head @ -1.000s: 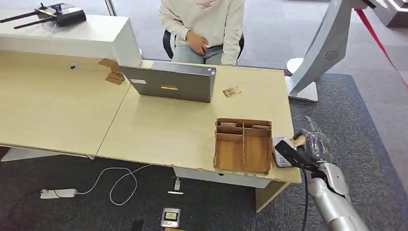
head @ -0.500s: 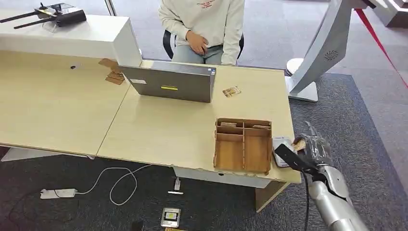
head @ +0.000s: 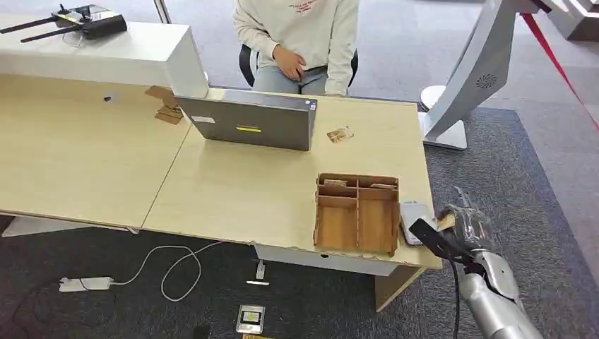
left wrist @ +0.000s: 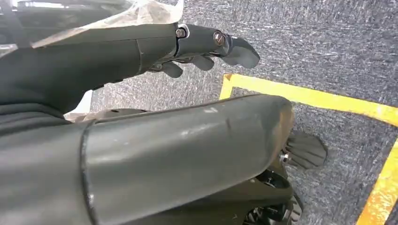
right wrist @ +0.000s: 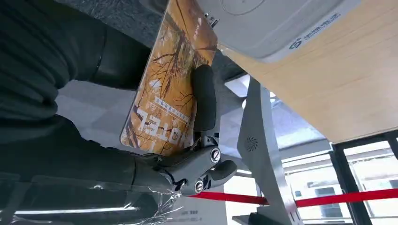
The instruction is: Pass the card to the sensor for recognition and then transmit it.
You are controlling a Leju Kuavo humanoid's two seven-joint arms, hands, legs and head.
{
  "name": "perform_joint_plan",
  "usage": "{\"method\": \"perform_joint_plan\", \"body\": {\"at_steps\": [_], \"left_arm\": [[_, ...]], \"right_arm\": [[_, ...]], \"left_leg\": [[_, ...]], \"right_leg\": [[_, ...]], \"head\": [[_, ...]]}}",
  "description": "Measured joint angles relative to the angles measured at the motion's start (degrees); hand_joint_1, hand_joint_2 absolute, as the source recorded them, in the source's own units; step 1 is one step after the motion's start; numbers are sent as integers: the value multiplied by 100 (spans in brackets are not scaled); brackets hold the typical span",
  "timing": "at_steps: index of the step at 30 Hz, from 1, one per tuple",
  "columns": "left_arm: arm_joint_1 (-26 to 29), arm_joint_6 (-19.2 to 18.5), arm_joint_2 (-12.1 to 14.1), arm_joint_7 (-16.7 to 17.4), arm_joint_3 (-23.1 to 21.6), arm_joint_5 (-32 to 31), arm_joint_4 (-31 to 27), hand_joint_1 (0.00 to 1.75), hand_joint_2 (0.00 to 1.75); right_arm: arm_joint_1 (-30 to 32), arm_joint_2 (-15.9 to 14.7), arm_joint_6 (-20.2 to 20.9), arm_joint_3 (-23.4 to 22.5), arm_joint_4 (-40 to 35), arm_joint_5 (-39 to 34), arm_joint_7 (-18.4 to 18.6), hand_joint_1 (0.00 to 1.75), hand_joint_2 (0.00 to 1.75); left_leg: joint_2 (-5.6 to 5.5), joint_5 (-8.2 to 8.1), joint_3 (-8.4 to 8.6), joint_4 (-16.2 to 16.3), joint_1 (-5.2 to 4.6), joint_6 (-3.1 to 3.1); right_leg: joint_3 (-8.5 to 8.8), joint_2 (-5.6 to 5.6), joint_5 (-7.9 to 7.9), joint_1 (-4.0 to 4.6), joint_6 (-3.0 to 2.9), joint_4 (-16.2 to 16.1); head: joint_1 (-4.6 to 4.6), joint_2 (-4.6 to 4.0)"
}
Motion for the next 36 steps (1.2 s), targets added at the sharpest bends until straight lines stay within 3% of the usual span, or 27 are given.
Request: {"method": "perform_joint_plan", "body": {"at_steps": [7,14,25,29,36], "left_arm": [[0,-2,0,-44,0,20,0,0,0],[1,-63,0,-46,0,-74,0,0,0],[20,-186,35,-166,0,-258,-2,0,0],[26,-216,70,-234,2,-310,-2,0,0],[31,-216,96,-275,2,-444,-2,0,0]], "right_arm": [[1,-2,-81,0,22,-61,-48,175,175],[-27,2,-142,-55,-31,-551,-321,175,175],[-691,37,380,-382,-323,-1740,-595,175,175],[-1099,103,466,-490,-404,-1845,-608,175,175],[-1193,234,498,-476,-581,-1614,-468,175,175]], "left_leg": [[0,0,0,0,0,0],[-1,0,-1,0,-1,0],[-2,2,-3,0,-2,-1],[-6,3,-1,0,-1,-3],[-5,3,-4,0,-1,-3]], "right_leg": [[0,0,0,-1,0,0],[1,0,0,-1,0,1],[-4,1,2,-2,-1,5],[2,-1,1,1,0,4],[2,-1,1,1,0,5]], "head": [[0,0],[0,0],[-2,0],[0,0],[0,0]]}}
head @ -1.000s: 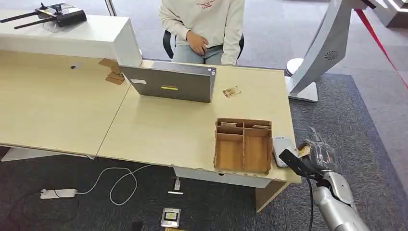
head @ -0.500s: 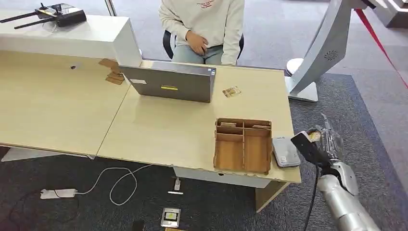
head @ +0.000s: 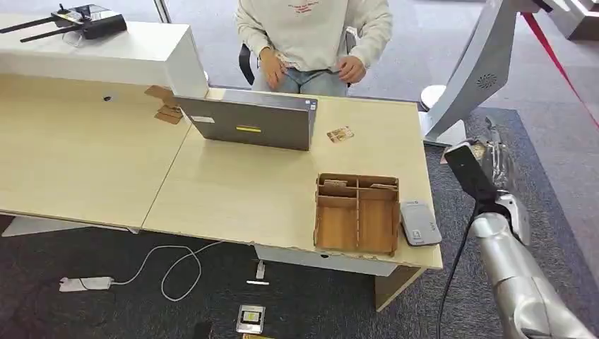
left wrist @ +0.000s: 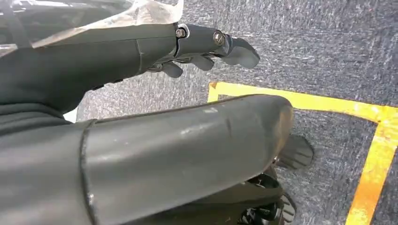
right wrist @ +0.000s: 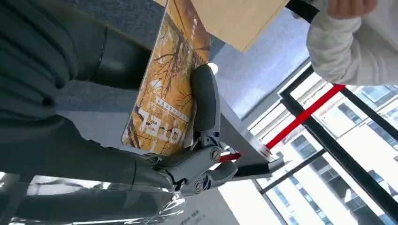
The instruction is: Pass the card to the sensor for recognition and then transmit it.
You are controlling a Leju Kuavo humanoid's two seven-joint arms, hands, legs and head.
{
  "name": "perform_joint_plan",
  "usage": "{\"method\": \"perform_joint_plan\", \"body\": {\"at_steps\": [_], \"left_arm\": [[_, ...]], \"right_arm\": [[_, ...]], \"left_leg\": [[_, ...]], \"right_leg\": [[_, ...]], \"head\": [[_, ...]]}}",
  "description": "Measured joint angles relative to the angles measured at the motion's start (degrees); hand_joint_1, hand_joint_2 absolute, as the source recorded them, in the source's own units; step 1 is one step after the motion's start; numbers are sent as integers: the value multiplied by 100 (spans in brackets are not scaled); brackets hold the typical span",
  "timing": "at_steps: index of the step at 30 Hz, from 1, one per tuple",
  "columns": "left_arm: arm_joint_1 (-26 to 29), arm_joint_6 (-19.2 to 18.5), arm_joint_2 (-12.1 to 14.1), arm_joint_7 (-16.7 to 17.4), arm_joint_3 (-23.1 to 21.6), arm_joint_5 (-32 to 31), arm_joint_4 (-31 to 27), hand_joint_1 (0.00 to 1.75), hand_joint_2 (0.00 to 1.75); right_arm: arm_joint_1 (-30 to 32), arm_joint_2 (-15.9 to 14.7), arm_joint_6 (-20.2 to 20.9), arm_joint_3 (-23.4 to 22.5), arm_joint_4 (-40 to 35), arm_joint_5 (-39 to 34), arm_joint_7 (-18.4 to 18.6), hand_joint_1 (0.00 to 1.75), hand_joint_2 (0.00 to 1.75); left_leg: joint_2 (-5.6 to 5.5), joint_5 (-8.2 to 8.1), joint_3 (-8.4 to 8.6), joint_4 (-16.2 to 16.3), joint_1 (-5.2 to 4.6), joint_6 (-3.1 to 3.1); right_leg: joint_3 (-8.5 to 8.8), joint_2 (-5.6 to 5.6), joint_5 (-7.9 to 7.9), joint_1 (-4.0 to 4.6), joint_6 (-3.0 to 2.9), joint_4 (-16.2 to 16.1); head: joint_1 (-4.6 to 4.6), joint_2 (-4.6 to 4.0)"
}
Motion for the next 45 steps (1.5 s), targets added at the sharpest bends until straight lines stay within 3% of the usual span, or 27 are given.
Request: {"method": "perform_joint_plan", "body": {"at_steps": [6,10,17,23,29,30,31,39,45], "left_arm": [[-21,-157,50,22,0,-500,0,0,0],[-50,-260,109,88,0,-839,0,0,0],[-132,-306,146,214,0,-1095,0,0,0],[-154,-389,208,275,-37,-1079,0,0,0],[-172,-52,210,378,-37,-1088,0,0,0],[-176,-33,203,380,-37,-1088,0,0,0],[-182,39,190,409,-37,-1099,0,0,0],[-187,-140,188,464,-37,-1058,4,0,0],[-179,-72,177,455,-37,-1073,9,0,0]], "right_arm": [[-307,203,-7,332,-37,1128,337,175,175],[-814,507,116,641,30,1602,477,175,175],[-1422,1064,186,1090,367,2003,473,175,175],[-1535,1412,227,1335,592,2178,379,175,175],[-1549,1563,278,1410,778,2215,370,169,175],[-1549,1574,278,1416,800,2215,370,94,175],[-1551,1582,278,1418,828,2215,370,0,175],[-1562,1650,122,1429,992,2221,355,0,175],[-1618,1657,26,1429,1023,2110,282,0,175]], "left_leg": [[3,2,-1,-1,0,-2],[2,7,-1,-1,0,-7],[2,6,-3,-1,4,-8],[-1,6,-3,-1,5,-8],[-1,6,-2,-1,5,-7],[-1,6,-2,0,5,-7],[0,6,-2,0,5,-7],[2,5,-1,0,4,-8],[3,6,-1,0,4,-7]], "right_leg": [[-2,1,1,0,-1,3],[-8,1,1,1,-2,10],[-8,1,0,6,-3,10],[-9,-1,-1,6,-2,9],[-9,0,0,3,-2,8],[-9,0,0,3,-2,8],[-8,0,0,3,-2,8],[-9,1,0,5,-2,8],[-10,1,0,4,-3,8]], "head": [[4,0],[0,0],[2,0],[2,0],[2,0],[0,0],[2,0],[2,0],[2,0]]}}
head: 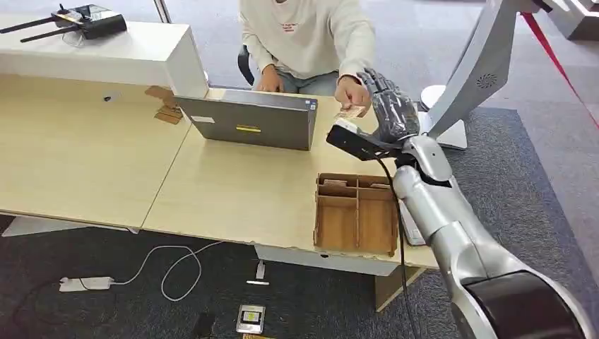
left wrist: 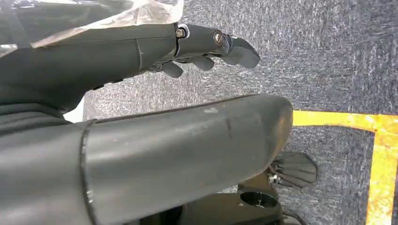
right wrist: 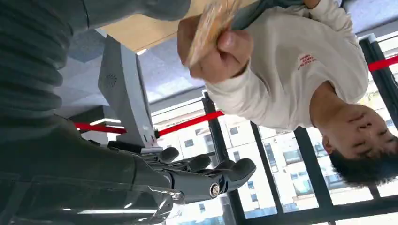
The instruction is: Pass the card to the sensor for recognition and then transmit it.
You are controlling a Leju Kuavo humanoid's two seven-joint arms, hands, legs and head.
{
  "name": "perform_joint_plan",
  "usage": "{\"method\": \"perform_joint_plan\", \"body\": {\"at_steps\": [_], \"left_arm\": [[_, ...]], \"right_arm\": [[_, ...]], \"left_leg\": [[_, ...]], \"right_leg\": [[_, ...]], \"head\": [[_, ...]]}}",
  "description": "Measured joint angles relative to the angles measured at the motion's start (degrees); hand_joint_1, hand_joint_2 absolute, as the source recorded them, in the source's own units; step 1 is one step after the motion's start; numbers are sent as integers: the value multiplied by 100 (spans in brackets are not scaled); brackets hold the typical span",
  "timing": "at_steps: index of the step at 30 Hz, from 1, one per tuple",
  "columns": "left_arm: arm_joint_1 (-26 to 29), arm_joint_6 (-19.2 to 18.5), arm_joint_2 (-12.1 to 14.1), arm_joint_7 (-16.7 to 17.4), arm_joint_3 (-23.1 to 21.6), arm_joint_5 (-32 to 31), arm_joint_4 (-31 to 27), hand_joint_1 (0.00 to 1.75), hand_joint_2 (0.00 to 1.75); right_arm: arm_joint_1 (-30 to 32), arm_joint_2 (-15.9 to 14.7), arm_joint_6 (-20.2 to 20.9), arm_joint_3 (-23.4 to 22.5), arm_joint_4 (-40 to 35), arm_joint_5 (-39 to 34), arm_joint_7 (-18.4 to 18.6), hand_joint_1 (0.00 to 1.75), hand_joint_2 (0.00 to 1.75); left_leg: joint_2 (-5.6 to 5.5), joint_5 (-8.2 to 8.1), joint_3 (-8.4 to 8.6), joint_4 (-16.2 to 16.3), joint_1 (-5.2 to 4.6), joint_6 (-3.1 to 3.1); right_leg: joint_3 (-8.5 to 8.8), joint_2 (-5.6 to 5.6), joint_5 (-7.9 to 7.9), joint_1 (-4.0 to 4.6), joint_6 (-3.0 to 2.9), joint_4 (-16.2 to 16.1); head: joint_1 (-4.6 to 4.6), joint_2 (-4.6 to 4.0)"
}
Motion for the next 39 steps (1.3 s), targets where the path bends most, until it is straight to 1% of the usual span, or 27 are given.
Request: {"method": "perform_joint_plan", "body": {"at_steps": [2,5,7,11,13,15,20,24,29,35,39], "left_arm": [[8,107,-11,17,0,-20,2,0,0],[34,127,-9,-35,0,-22,0,0,0],[57,122,-9,-57,7,4,0,0,0],[75,116,-26,-83,26,89,0,0,0],[81,125,-37,-98,28,214,0,0,0],[93,125,-50,-120,28,354,0,0,0],[123,125,-72,-146,31,599,0,0,0],[129,125,-83,-142,31,715,0,0,0],[129,112,-114,-114,31,787,0,0,0],[128,107,-133,-149,31,863,0,0,0],[122,105,-133,-166,31,855,0,0,0]], "right_arm": [[-62,-9,0,-4,0,-89,-2,0,175],[-137,-68,-7,-43,-20,-373,-81,0,175],[-157,-146,59,-122,-89,-692,-175,0,175],[-143,-380,356,-277,-345,-1337,-293,0,175],[-58,-507,593,-348,-545,-1686,-328,0,175],[86,-678,874,-459,-827,-2038,-321,0,175],[514,-1055,1219,-660,-1388,-2511,-203,0,175],[953,-1265,1324,-752,-1661,-2649,-160,0,175],[1388,-1425,1392,-835,-1886,-2752,-83,0,175],[1636,-1558,1429,-876,-2061,-2739,6,0,175],[1737,-1580,1519,-870,-2197,-2627,94,0,175]], "left_leg": [[1,0,0,0,0,0],[-1,0,0,1,0,0],[-1,0,0,1,0,0],[1,0,1,2,-1,0],[1,-1,2,2,-2,1],[-2,-1,2,2,-2,1],[-1,-3,2,2,-1,3],[0,-4,3,2,-2,4],[1,-4,2,2,-1,4],[2,-4,2,2,-1,4],[2,-4,2,2,-1,4]], "right_leg": [[-1,0,0,0,0,0],[-1,0,0,-1,0,-1],[-1,0,0,-2,0,-2],[-1,0,0,-6,1,-3],[0,0,1,-6,1,-4],[0,-1,1,-6,1,-6],[1,0,0,-5,1,-6],[0,3,0,-5,1,-6],[0,2,0,-4,1,-5],[0,2,0,-4,1,-5],[1,2,0,-4,1,-5]], "head": [[0,0],[-2,0],[-2,0],[0,0],[0,0],[0,0],[0,0],[-2,0],[-2,0],[0,0],[-2,0]]}}
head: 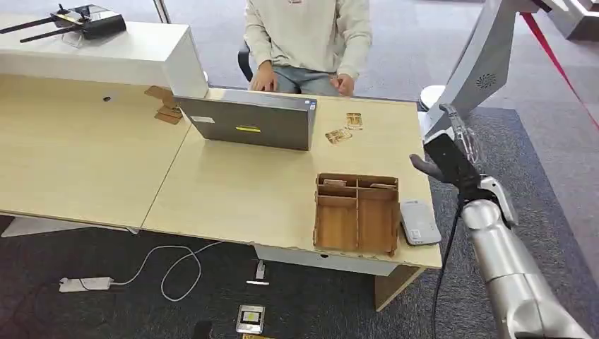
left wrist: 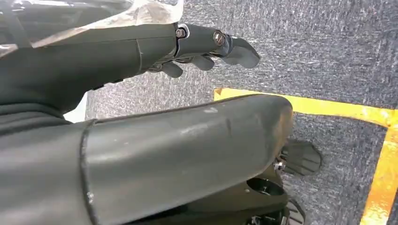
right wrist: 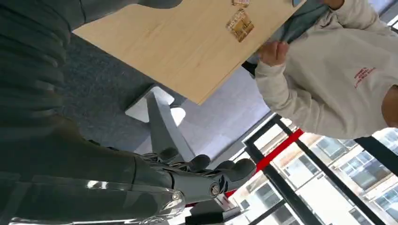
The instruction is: Pass the card to the sensor for recognition and then transmit it.
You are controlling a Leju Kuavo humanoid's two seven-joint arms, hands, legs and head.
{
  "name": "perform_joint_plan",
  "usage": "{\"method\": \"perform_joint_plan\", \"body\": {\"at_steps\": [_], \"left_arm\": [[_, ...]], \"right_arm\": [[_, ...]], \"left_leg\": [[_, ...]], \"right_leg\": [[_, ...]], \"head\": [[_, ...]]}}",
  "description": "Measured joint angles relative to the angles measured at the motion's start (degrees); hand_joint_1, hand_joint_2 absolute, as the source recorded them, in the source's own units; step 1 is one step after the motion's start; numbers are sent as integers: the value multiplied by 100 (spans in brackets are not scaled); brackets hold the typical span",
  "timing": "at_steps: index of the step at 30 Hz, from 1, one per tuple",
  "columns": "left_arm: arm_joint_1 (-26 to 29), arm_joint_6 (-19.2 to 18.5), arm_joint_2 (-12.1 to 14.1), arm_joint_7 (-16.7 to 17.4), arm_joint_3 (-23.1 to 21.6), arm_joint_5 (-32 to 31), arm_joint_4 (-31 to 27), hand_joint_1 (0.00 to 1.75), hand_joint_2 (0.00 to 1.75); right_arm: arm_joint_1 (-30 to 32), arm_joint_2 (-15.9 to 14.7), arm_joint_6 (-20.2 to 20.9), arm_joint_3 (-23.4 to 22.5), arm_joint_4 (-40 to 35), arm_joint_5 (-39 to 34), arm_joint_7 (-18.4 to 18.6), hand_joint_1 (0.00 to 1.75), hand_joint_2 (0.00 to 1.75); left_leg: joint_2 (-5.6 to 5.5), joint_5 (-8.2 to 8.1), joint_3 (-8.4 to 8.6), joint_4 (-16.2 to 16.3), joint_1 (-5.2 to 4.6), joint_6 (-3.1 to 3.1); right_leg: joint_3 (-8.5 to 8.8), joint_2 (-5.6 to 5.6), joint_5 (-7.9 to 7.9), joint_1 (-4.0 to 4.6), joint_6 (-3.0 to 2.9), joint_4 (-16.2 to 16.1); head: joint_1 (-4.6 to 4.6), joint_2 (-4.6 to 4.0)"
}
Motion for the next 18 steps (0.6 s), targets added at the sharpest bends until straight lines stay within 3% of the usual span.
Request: {"method": "perform_joint_plan", "body": {"at_steps": [18], "left_arm": [[-9,-13,-2,-9,0,-15,0,0,0]], "right_arm": [[154,-2,105,15,-290,144,55,0,175]], "left_leg": [[0,0,0,0,0,0]], "right_leg": [[0,0,0,0,0,1]], "head": [[0,0]]}}
